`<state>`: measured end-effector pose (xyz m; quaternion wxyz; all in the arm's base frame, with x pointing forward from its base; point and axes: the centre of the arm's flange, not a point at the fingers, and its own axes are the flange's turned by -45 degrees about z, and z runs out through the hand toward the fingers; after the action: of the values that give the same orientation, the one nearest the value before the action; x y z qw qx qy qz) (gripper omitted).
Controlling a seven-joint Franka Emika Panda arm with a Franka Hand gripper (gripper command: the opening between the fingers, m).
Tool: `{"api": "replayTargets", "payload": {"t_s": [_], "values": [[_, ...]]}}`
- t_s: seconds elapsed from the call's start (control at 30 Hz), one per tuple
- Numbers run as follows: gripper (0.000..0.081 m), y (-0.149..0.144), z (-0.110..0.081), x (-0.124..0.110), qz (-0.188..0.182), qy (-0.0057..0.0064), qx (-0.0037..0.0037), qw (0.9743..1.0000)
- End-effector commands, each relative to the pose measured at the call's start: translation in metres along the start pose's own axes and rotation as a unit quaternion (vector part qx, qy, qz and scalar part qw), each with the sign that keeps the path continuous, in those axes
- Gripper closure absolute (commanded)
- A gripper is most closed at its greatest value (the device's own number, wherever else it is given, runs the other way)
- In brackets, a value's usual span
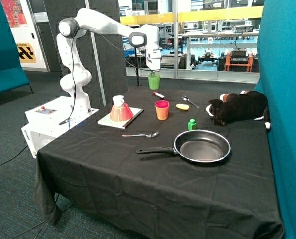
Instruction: Stack the cups
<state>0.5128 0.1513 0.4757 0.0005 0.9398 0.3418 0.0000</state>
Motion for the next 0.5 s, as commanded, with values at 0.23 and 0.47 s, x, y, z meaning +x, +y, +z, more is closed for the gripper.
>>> {"api": "replayTargets", "payload": {"t_s": [0.23,0.47], "values": [[0.0808,0.041,-0.003,0.009,0.036,0.0002,0.00047,0.9994],[0.0808,0.051,-0.004,0.014,0.046,0.0002,0.00047,0.9989]]}}
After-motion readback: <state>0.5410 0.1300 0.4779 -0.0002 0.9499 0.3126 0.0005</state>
